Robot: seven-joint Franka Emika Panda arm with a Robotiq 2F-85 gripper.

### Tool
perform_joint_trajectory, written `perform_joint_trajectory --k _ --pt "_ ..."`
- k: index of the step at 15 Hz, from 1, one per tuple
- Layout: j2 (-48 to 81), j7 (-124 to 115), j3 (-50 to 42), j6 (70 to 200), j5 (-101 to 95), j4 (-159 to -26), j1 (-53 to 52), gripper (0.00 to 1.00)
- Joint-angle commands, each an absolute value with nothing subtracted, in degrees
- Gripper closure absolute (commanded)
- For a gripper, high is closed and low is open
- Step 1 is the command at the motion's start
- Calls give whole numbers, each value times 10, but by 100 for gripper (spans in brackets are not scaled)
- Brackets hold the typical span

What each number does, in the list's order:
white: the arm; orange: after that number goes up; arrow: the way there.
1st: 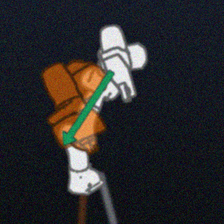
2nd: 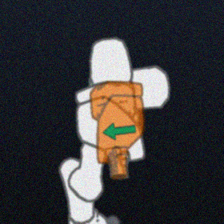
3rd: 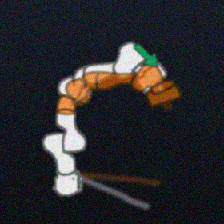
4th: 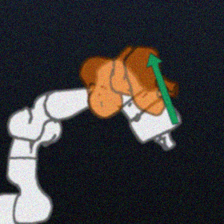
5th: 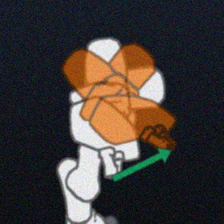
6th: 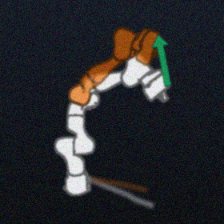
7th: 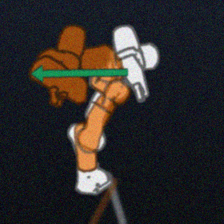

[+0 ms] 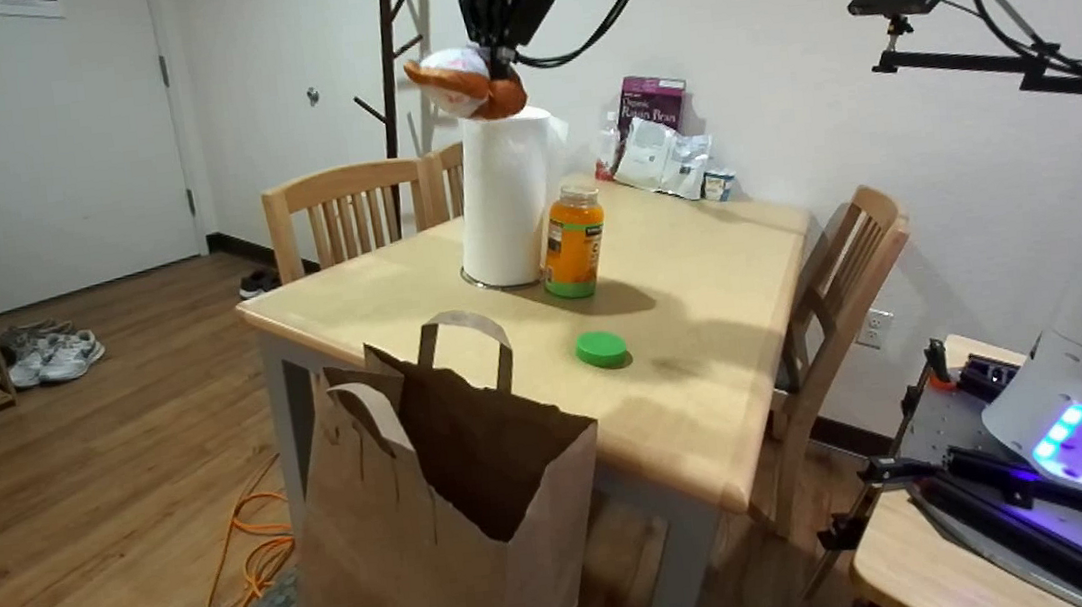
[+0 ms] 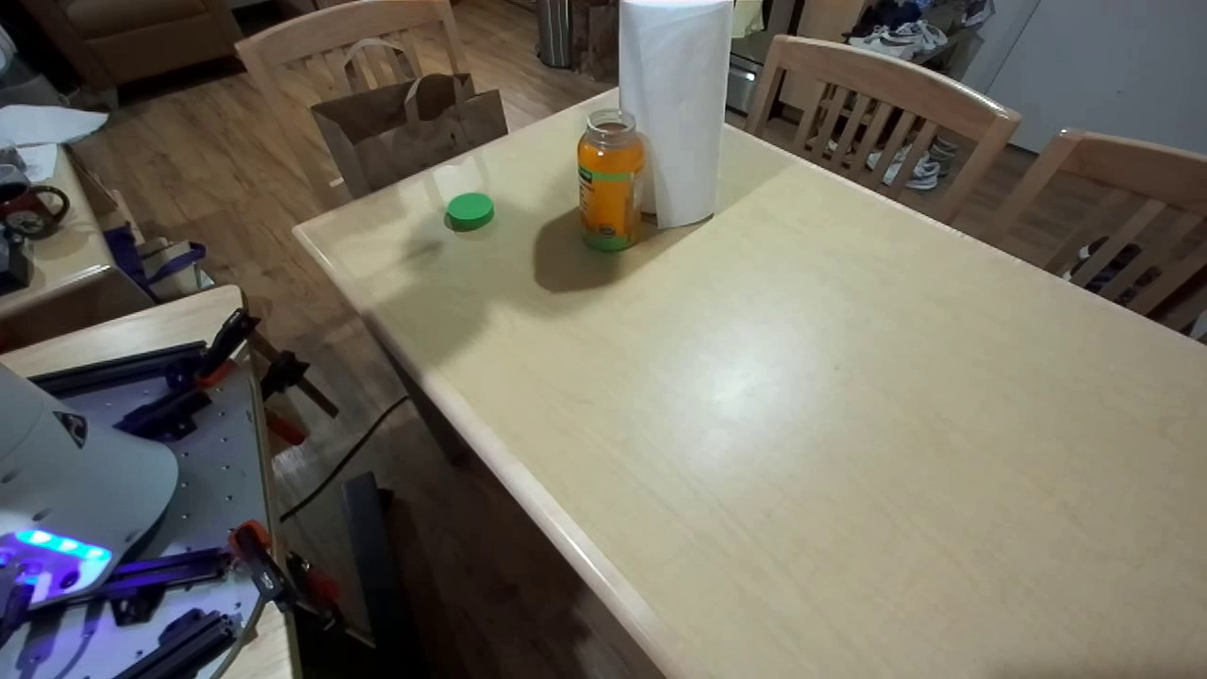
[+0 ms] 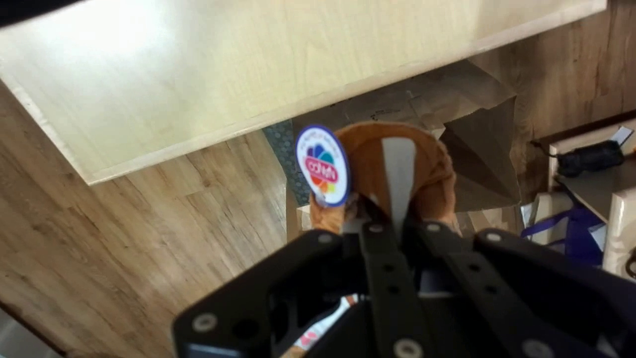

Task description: Move the snack packet from the table to the bag

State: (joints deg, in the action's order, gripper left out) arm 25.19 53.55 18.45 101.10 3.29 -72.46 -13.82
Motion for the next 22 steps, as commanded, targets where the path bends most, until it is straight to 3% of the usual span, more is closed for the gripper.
perform_joint_trajectory --k 1,8,16,22 --pt "266 569 191 1055 -7 -761 -167 98" --pt "312 649 197 1126 -65 -779 -228 98" --pt "229 574 162 1179 -16 -835 -176 98" --pt "259 659 204 1161 51 -841 -158 98"
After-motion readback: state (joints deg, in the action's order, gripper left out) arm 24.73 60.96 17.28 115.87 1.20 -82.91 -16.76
